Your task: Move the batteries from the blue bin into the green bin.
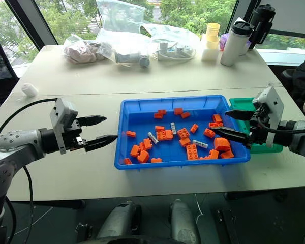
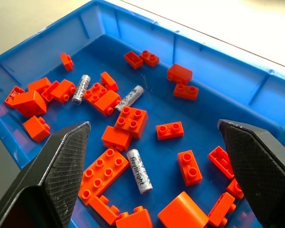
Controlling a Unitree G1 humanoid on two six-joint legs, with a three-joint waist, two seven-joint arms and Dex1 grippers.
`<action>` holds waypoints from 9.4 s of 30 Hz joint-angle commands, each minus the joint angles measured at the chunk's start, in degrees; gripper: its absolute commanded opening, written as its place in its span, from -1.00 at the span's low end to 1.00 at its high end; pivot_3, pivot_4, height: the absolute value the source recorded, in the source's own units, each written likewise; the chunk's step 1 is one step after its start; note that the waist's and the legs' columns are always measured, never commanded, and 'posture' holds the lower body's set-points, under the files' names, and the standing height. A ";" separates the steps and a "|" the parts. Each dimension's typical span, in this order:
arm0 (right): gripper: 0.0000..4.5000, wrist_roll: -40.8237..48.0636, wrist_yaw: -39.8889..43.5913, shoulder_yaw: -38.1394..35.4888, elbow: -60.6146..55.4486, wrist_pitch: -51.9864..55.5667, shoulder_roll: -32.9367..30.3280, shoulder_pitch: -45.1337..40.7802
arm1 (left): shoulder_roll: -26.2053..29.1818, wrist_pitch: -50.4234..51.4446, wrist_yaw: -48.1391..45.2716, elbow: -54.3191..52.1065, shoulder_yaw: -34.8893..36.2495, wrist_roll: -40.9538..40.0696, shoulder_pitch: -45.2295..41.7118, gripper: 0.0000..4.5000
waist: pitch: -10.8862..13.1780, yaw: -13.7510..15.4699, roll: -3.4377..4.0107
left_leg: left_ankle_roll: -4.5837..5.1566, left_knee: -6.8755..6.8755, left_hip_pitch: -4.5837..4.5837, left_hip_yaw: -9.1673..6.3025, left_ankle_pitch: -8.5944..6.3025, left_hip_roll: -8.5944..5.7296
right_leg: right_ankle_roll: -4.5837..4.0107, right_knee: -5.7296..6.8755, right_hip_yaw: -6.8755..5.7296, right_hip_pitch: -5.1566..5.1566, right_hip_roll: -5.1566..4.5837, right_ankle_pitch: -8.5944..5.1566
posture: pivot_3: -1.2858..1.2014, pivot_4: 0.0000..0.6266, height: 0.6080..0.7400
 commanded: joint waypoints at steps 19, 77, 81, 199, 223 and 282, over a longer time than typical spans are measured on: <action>0.98 -4.94 -2.56 3.54 0.24 -3.50 -0.16 -2.27 | 1.69 -4.15 -0.79 2.56 -2.53 3.38 -3.11 1.00 | 0.00 -0.04 0.00 | 0.00 0.00 0.01 0.00 0.00 0.00 | 0.00 0.00 0.00 0.00 0.00 0.00 | 0.03 -0.52 1.00; 0.98 -52.71 30.59 53.29 72.36 -68.50 41.63 -57.82 | 17.86 -0.96 -15.54 -3.21 -2.48 1.94 -0.96 1.00 | 0.13 -0.83 0.02 | -0.14 -0.08 -0.10 0.00 0.05 -0.01 | -0.01 0.09 -0.11 -0.31 -0.01 0.00 | 0.03 -0.52 1.00; 0.87 -53.51 31.62 52.91 74.49 -69.91 42.90 -58.33 | 17.79 -0.98 -14.29 -3.55 -2.37 1.83 -0.53 1.00 | 0.13 -0.98 0.01 | -0.20 -0.08 -0.09 0.00 0.08 -0.02 | -0.01 0.08 -0.11 -0.31 -0.01 0.00 | 0.03 -0.52 1.00; -0.96 -22.79 -41.49 26.71 6.28 37.51 39.43 -31.38 | -1.35 -16.77 -17.97 11.25 -21.82 21.75 -21.02 1.00 | 0.10 -0.49 0.11 | -0.13 -0.04 -0.16 -0.05 0.08 -0.08 | 0.00 0.15 -0.06 -0.30 0.05 0.01 | 0.03 -0.52 1.00; 0.51 -17.22 -17.53 32.01 -5.51 22.06 11.77 -26.47 | 0.49 -17.66 -21.67 11.86 -24.20 23.47 -22.01 1.00 | 0.12 -0.49 0.11 | -0.10 -0.04 -0.17 -0.04 0.06 -0.08 | 0.00 0.07 -0.06 -0.28 0.04 0.01 | 0.03 -0.52 1.00; -0.99 -27.88 -21.45 2.24 9.64 16.82 1.69 -17.31 | -21.66 -29.39 -19.44 32.61 -22.96 22.72 -35.84 1.00 | 0.10 -0.24 0.14 | -0.06 -0.01 -0.13 0.08 0.05 -0.07 | 0.01 0.12 0.01 -0.26 0.04 0.01 | 0.03 -0.52 1.00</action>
